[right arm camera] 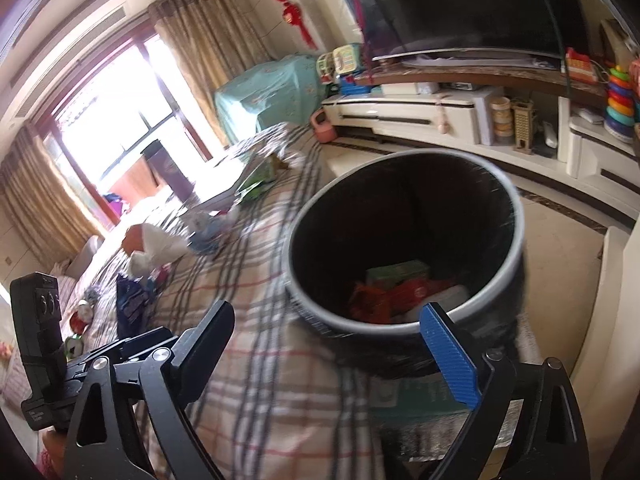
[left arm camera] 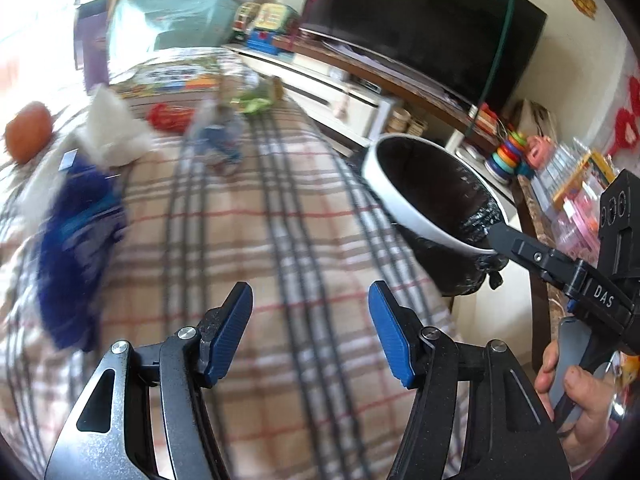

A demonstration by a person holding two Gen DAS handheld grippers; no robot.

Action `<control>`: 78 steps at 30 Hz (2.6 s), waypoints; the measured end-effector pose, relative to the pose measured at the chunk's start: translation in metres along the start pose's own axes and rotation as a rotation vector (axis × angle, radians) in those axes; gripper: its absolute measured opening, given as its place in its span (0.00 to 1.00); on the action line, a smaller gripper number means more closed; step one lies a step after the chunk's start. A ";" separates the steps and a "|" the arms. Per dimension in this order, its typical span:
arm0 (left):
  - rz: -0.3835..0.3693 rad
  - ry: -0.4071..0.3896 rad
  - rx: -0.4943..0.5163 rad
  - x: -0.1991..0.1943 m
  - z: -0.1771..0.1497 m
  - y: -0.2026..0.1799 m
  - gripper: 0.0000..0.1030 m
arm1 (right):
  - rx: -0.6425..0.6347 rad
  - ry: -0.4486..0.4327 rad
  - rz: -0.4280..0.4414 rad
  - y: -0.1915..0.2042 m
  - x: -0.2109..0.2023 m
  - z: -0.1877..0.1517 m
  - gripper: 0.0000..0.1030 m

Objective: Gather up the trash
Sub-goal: 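Move both open tools back over the bed toward the blue bag, then grasp the blue plastic bag with the left tool while the right tool grasps the crumpled wrapper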

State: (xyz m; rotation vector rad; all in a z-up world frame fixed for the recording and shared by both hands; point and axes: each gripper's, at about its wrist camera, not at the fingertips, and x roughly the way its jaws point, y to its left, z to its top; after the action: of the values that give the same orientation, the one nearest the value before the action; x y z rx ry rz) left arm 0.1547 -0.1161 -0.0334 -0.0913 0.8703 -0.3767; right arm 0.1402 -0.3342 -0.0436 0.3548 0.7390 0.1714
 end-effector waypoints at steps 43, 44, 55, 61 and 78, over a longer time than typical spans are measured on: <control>0.183 -0.060 -0.164 -0.034 -0.016 0.126 0.60 | -0.192 0.142 0.110 0.118 0.114 0.005 0.92; 0.180 -0.057 -0.166 -0.032 -0.014 0.127 0.60 | -0.198 0.144 0.109 0.119 0.120 0.008 0.92; 0.155 -0.032 -0.181 -0.006 0.002 0.136 0.57 | -0.212 0.159 0.104 0.130 0.167 0.033 0.81; 0.125 -0.025 -0.184 0.002 0.008 0.136 0.34 | -0.205 0.173 0.113 0.130 0.180 0.039 0.43; 0.038 -0.050 -0.106 -0.004 0.008 0.088 0.18 | -0.157 0.085 0.119 0.089 0.085 0.010 0.29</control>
State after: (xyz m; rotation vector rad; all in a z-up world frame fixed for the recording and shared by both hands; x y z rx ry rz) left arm 0.1837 -0.0332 -0.0452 -0.1805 0.8415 -0.2914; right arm 0.2067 -0.2314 -0.0564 0.2428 0.7830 0.3565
